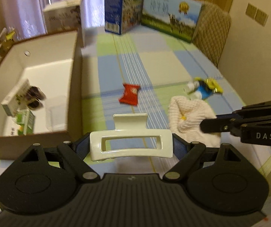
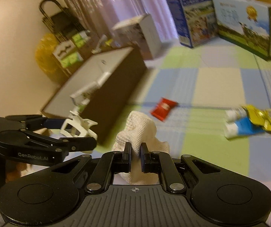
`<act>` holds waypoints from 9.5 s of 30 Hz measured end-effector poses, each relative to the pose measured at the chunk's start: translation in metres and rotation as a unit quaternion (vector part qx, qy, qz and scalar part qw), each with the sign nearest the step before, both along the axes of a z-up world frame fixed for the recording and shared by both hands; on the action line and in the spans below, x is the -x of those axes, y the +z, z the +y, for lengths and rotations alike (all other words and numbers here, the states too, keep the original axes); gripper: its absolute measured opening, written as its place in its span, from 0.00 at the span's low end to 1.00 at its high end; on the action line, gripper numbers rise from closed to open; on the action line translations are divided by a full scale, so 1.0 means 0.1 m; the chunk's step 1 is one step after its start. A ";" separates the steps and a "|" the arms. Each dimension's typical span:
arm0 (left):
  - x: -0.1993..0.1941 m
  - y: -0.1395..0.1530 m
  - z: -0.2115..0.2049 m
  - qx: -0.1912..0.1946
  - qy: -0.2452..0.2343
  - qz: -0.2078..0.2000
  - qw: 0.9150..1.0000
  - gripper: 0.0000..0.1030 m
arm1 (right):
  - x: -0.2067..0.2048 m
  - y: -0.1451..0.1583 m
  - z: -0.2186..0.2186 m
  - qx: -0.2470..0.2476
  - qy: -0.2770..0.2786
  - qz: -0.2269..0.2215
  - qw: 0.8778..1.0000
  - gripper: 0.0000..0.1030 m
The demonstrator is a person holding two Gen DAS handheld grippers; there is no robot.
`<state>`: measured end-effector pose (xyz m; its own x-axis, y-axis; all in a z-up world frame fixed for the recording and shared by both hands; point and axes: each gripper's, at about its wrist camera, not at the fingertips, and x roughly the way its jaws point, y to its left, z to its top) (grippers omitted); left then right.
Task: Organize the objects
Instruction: 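Lift and carry the claw clip and towel over the brown box with both tools, then lower the claw clip and towel into the brown box and open both tools, then withdraw both open tools from the brown box back over the table, then move the right tool to the yellow sachet and grasp it, then grasp the red candy packet with the left tool while the right tool holds the yellow sachet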
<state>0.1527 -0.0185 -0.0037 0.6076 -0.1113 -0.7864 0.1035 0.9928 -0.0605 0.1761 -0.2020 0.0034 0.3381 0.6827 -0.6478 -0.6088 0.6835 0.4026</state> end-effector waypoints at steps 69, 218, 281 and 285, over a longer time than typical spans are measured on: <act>-1.82 -0.25 2.29 -0.041 0.089 0.008 0.995 0.82 | -1.67 -0.22 2.53 0.029 -0.020 -0.062 0.997 0.33; -0.93 -0.78 -0.54 -0.028 0.009 0.098 0.995 0.92 | -0.82 -1.01 -1.06 0.253 -0.117 -0.195 0.940 0.60; -1.62 -1.17 -0.43 -0.045 -0.018 0.091 0.995 0.27 | -0.88 -0.53 -1.94 -0.073 -0.267 0.121 0.953 0.20; -1.43 -1.14 -0.43 -0.044 -0.014 0.099 0.994 0.27 | -0.78 -0.52 -1.81 -0.077 -0.249 0.132 0.956 0.20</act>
